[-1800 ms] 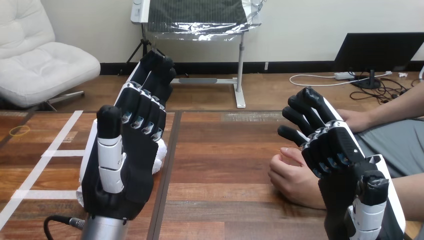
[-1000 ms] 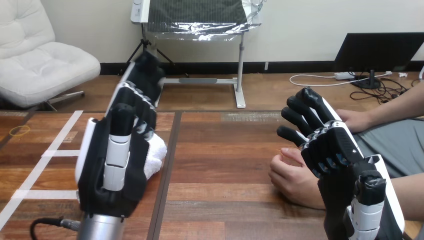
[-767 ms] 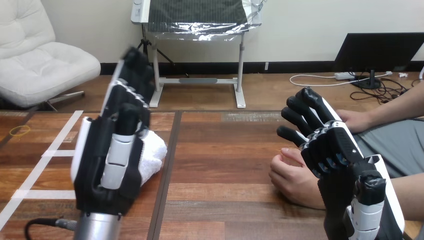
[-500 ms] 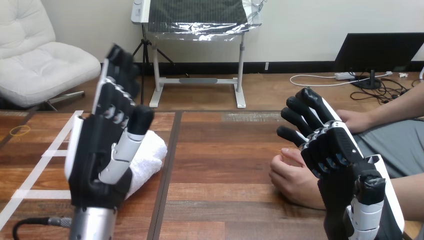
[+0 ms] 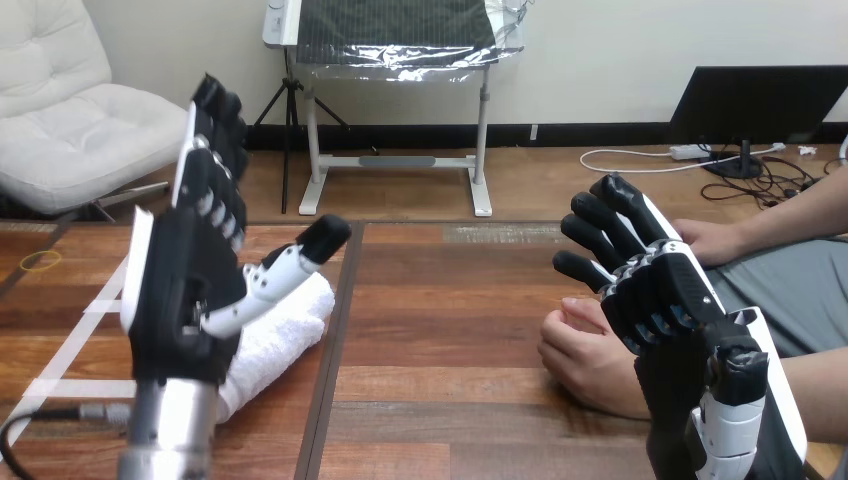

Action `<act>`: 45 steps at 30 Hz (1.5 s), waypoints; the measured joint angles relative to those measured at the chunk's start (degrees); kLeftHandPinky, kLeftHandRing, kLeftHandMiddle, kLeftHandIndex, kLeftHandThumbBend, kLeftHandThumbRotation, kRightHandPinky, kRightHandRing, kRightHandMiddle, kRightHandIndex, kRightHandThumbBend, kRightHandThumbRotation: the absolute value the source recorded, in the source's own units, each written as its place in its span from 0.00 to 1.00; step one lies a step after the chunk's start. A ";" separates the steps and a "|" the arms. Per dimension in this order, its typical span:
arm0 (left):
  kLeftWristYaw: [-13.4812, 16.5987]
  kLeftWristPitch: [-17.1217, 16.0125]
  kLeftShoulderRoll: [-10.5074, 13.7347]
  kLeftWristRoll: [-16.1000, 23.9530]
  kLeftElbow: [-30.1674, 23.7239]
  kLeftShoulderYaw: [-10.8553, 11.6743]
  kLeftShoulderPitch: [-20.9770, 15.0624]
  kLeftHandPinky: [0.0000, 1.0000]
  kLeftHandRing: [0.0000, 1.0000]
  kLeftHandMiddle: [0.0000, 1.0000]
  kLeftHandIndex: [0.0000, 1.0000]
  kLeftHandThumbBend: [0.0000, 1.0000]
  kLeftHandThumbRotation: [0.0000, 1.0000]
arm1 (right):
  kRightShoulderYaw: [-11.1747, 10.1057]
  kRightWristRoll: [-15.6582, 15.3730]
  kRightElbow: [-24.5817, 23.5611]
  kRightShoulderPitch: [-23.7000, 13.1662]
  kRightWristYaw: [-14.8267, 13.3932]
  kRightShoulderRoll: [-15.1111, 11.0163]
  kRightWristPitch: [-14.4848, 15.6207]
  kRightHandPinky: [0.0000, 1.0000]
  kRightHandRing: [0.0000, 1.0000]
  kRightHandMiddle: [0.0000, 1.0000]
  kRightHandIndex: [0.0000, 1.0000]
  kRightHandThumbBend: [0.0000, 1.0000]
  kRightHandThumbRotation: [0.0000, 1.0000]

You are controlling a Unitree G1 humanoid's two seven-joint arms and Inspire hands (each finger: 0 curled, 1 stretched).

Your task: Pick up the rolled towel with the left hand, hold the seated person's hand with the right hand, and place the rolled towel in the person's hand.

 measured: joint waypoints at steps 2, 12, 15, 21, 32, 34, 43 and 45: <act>0.68 -0.24 0.63 0.73 1.36 0.48 -1.26 1.00 1.00 0.99 0.99 0.90 0.15 | -0.01 0.00 0.02 -0.06 0.00 0.00 0.02 0.85 0.91 0.91 0.92 0.77 1.00; 2.11 -0.21 3.65 2.44 7.25 1.55 -6.54 1.00 1.00 1.00 0.99 0.88 0.13 | -0.03 0.03 0.46 -0.27 0.00 0.01 0.03 0.86 0.91 0.91 0.92 0.78 1.00; 2.34 -0.01 4.55 2.85 8.90 1.67 -7.88 1.00 1.00 1.00 1.00 0.88 0.11 | -0.03 0.03 0.63 -0.28 -0.01 0.01 0.03 0.86 0.91 0.91 0.92 0.78 1.00; 2.80 0.33 6.48 4.59 12.75 1.84 -10.71 1.00 1.00 1.00 1.00 0.89 0.10 | -0.03 0.01 0.74 -0.29 -0.08 0.02 0.04 0.85 0.91 0.91 0.92 0.78 1.00; 3.73 1.39 10.46 9.29 21.83 1.57 -16.54 1.00 1.00 1.00 1.00 0.91 0.12 | -0.01 -0.03 0.75 -0.29 -0.39 0.05 0.08 0.85 0.91 0.91 0.92 0.79 1.00; 3.84 1.54 11.20 10.26 23.61 1.34 -17.58 1.00 1.00 1.00 1.00 0.90 0.12 | -0.01 -0.03 0.75 -0.29 -0.38 0.04 0.08 0.86 0.92 0.91 0.92 0.79 1.00; 3.90 1.86 13.79 13.19 30.99 0.69 -21.62 0.96 0.99 1.00 1.00 0.91 0.13 | -0.01 -0.05 0.75 -0.29 -0.54 0.05 0.08 0.85 0.91 0.91 0.92 0.79 1.00; 3.92 1.96 14.30 13.56 32.68 0.51 -22.43 0.94 0.99 1.00 1.00 0.91 0.13 | -0.01 -0.05 0.75 -0.28 -0.65 0.04 0.08 0.85 0.91 0.91 0.92 0.79 1.00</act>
